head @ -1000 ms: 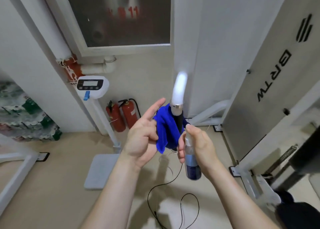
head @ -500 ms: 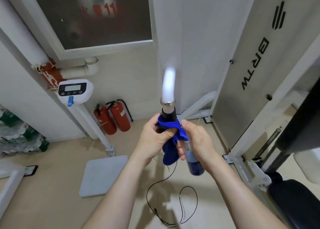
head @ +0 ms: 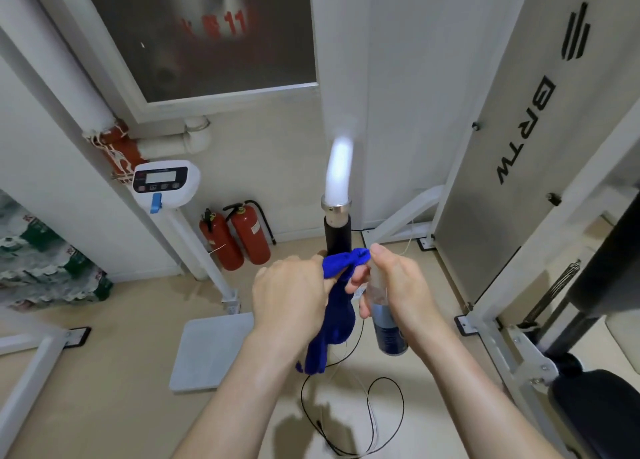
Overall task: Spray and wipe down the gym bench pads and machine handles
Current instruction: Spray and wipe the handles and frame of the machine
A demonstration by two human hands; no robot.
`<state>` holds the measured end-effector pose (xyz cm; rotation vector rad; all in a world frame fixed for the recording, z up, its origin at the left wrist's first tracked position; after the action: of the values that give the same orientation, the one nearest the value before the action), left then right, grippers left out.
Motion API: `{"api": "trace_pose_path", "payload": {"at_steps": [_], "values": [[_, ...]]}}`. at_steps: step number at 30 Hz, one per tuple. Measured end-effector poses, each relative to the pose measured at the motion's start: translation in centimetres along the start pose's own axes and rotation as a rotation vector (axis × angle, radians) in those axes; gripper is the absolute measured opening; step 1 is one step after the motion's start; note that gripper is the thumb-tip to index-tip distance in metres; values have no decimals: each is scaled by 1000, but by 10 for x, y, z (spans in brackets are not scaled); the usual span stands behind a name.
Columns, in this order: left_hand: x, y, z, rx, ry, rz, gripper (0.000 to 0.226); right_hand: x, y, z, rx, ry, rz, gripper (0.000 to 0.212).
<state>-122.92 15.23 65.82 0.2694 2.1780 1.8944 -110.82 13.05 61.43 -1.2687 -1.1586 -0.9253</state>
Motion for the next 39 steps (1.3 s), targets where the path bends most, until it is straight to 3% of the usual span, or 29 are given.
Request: {"api": "trace_pose_path", "payload": {"at_steps": [3,5,8,11,13,22,26,30,33,36,39], "values": [[11,25,-9,-160,-132,-368,4,14,-3,-2,16,57,-5,60],[15,40,-15,-217,-225,-786,19,18,-7,-1,26,58,29,56],[8,38,-3,-141,-305,-1332,26,10,-13,2,26,11,132,44],[-2,21,22,-62,-228,-1533,16,-4,-12,3,-43,-45,233,31],[-10,11,36,-39,-198,-1596,9,-11,-6,4,-102,-71,283,32],[-29,-80,42,168,13,-1439,19,-51,28,-14,-233,-201,194,33],[-24,-66,31,133,21,-1495,21,-42,33,-18,-150,-156,110,32],[-23,-7,24,-9,-192,-1550,44,-47,16,-14,70,-190,78,35],[-26,17,22,61,-350,-1594,47,-56,2,-8,153,-214,-29,56],[-17,9,16,156,-411,-1671,26,-46,17,0,13,-204,-220,33],[4,-9,13,168,-365,-1885,29,-25,38,-2,-90,-184,-279,13]]}}
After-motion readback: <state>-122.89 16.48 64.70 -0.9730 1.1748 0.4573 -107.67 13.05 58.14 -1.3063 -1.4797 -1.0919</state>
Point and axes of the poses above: each hand's wrist, its own z-axis towards the middle knuckle, its own y-axis out of the back of the hand, x = y × z, the point moved 10 cm from there along z, towards the middle knuckle, and after that the axes turned 13 degrees about x, right-handed, at the moved point
